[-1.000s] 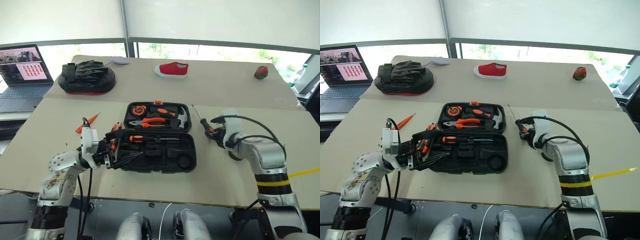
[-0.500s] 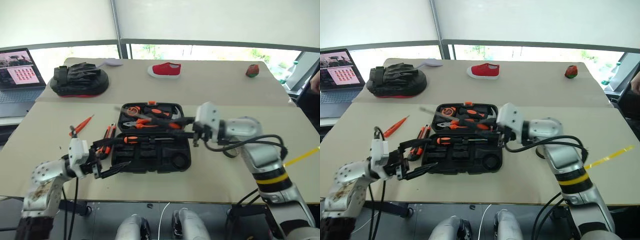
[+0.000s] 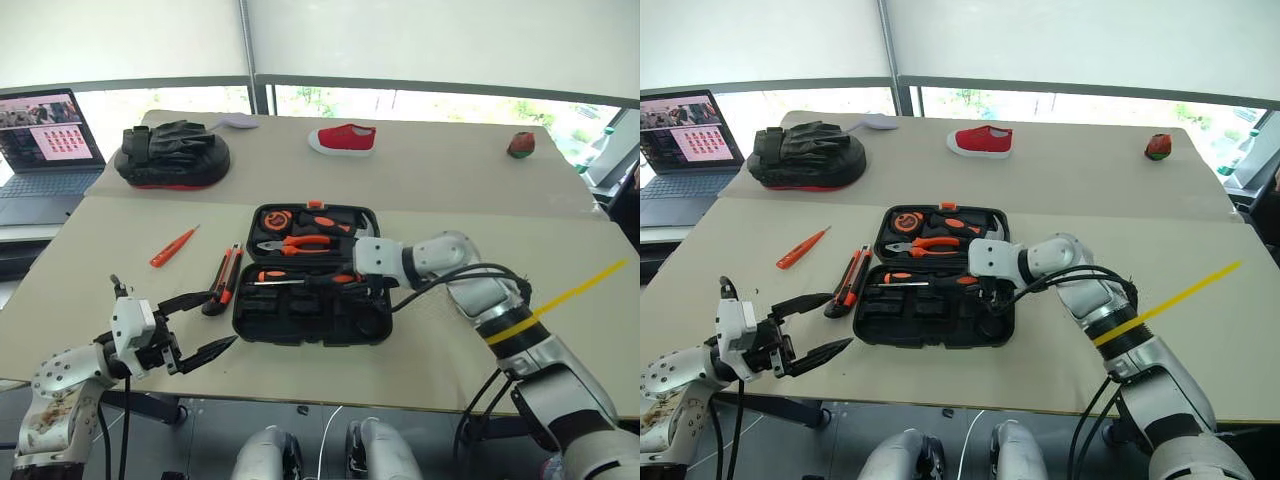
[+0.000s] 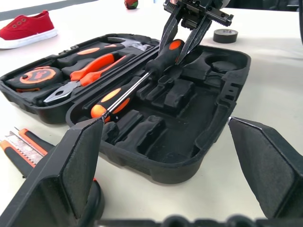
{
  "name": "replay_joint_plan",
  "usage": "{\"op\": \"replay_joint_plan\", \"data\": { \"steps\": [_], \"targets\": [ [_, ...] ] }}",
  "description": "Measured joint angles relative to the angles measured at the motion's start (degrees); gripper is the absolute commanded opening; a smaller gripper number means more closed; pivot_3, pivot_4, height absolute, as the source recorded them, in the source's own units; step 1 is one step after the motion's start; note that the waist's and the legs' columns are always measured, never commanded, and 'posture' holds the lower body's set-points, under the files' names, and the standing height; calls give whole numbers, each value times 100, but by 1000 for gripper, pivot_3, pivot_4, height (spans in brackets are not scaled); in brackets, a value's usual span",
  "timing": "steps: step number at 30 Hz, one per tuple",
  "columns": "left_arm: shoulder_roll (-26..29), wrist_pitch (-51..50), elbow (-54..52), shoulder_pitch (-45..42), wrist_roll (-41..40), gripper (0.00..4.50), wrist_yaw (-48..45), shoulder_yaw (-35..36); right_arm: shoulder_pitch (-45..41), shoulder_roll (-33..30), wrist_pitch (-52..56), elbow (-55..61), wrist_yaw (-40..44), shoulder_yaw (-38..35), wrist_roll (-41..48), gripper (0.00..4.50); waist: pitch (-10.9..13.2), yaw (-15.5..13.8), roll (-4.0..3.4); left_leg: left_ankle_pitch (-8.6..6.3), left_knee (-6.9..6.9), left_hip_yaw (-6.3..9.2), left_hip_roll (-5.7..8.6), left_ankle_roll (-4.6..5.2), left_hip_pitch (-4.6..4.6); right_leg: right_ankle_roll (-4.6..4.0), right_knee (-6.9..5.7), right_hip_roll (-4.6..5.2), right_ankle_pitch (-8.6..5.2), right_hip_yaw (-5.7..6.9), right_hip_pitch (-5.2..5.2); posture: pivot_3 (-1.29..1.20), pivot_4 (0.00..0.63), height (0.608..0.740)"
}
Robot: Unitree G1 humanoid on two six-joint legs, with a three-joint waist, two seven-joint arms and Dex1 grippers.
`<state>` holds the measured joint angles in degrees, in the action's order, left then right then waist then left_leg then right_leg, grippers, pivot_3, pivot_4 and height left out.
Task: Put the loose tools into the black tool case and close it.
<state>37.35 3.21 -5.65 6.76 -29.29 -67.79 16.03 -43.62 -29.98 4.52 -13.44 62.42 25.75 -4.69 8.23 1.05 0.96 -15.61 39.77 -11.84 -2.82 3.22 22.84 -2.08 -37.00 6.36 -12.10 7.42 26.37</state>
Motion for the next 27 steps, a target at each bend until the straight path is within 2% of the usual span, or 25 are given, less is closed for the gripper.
{"op": "replay_joint_plan", "data": {
  "steps": [10, 18, 27],
  "targets": [
    [0, 9, -111, 77, 5, 4500, 142, -2, -21, -212, -224, -17, 283, -92, -57, 1006, 0, -42, 0, -2, 1, 3, 2, -2, 2, 1, 3, 7, 0, 3, -4, 0, 150, 740],
    [-2, -12, -202, 70, -2, 4500, 202, -80, 176, -546, -21, 87, 439, -298, 40, 1006, 1, -37, 0, -2, 1, 7, 2, -2, 2, 1, 3, 6, 0, 5, -4, 0, 150, 740],
    [-3, -48, -201, -16, -2, 4500, 206, -119, 314, -591, 106, 223, 485, -390, 36, 1006, 1, -9, 0, -1, -1, 7, 0, -3, 0, 2, 2, 4, 0, 5, -3, 0, 150, 740]
  ]
}}
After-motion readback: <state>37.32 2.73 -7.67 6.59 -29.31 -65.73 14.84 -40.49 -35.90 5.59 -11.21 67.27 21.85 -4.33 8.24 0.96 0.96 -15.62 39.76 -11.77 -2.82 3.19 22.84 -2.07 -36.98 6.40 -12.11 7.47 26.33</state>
